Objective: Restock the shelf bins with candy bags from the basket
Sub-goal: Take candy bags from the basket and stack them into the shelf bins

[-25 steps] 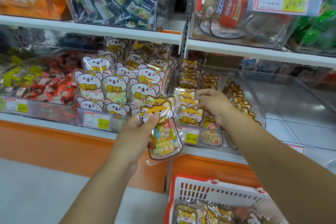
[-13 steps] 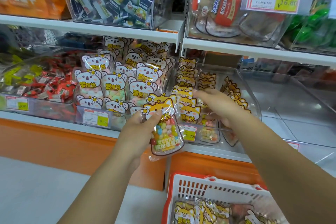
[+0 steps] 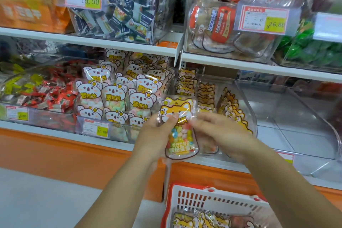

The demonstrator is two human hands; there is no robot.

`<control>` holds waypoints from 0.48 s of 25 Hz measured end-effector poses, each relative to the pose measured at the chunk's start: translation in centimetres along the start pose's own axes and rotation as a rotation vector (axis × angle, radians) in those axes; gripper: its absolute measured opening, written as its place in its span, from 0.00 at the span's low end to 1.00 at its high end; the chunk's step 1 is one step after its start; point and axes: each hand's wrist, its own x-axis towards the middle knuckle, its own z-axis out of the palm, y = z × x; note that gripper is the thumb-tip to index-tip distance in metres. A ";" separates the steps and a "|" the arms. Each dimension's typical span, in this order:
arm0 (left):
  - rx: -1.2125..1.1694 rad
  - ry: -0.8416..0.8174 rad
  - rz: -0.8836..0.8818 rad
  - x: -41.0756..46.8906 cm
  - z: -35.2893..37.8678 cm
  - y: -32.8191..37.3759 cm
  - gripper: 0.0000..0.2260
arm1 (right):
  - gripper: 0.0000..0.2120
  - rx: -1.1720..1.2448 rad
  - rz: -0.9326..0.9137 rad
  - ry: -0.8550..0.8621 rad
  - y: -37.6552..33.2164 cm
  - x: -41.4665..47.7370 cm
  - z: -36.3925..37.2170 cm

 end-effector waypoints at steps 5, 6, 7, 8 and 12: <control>0.432 0.038 0.344 1.7 4.1 1.6 0.13 | 0.03 0.275 0.010 0.263 0.8 3.2 -3.3; 0.503 0.022 0.442 2.5 4.3 1.3 0.17 | 0.03 0.236 0.008 0.382 0.7 4.8 -4.8; 0.594 -0.014 0.533 3.4 4.4 1.0 0.19 | 0.04 0.164 0.019 0.501 0.5 6.5 -6.3; 0.711 -0.057 0.609 4.4 4.5 0.6 0.21 | 0.07 0.031 0.041 0.597 0.4 8.4 -7.7; 1.176 -0.222 0.614 9.0 4.7 -0.8 0.26 | 0.12 -0.251 0.108 0.718 0.2 15.8 -8.4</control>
